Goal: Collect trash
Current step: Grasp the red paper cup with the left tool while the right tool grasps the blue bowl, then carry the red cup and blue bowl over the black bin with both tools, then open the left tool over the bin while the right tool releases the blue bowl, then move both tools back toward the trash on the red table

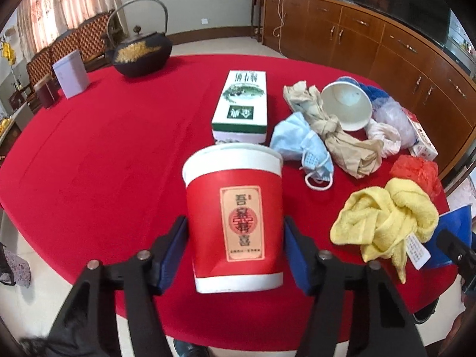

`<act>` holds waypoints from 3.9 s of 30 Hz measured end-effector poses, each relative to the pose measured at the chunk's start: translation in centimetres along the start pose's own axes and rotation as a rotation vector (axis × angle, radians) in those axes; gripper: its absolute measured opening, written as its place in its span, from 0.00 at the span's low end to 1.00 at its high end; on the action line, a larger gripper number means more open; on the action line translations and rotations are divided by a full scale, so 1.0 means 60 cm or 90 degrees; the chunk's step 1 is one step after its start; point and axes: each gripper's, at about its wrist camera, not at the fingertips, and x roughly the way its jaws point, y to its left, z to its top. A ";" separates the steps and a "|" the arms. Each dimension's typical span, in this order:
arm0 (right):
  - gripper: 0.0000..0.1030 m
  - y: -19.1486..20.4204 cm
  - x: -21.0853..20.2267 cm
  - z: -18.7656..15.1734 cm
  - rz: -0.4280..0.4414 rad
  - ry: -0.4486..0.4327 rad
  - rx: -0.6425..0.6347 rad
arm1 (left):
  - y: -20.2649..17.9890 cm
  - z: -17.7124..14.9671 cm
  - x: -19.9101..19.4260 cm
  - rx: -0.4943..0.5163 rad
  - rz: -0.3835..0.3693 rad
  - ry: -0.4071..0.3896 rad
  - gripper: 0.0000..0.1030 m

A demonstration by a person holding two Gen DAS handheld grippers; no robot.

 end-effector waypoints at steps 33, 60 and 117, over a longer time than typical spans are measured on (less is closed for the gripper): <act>0.78 -0.240 -0.181 -0.072 -0.036 -0.112 0.143 | -0.282 -0.037 -0.179 0.173 -0.213 -0.064 0.58; 0.78 -0.701 -0.113 -0.287 -0.185 0.042 0.373 | -0.747 -0.245 -0.021 0.398 -0.344 0.160 0.61; 1.00 -0.164 -0.293 -0.094 -0.075 -0.206 -0.005 | -0.164 -0.072 -0.243 0.039 -0.079 -0.094 1.00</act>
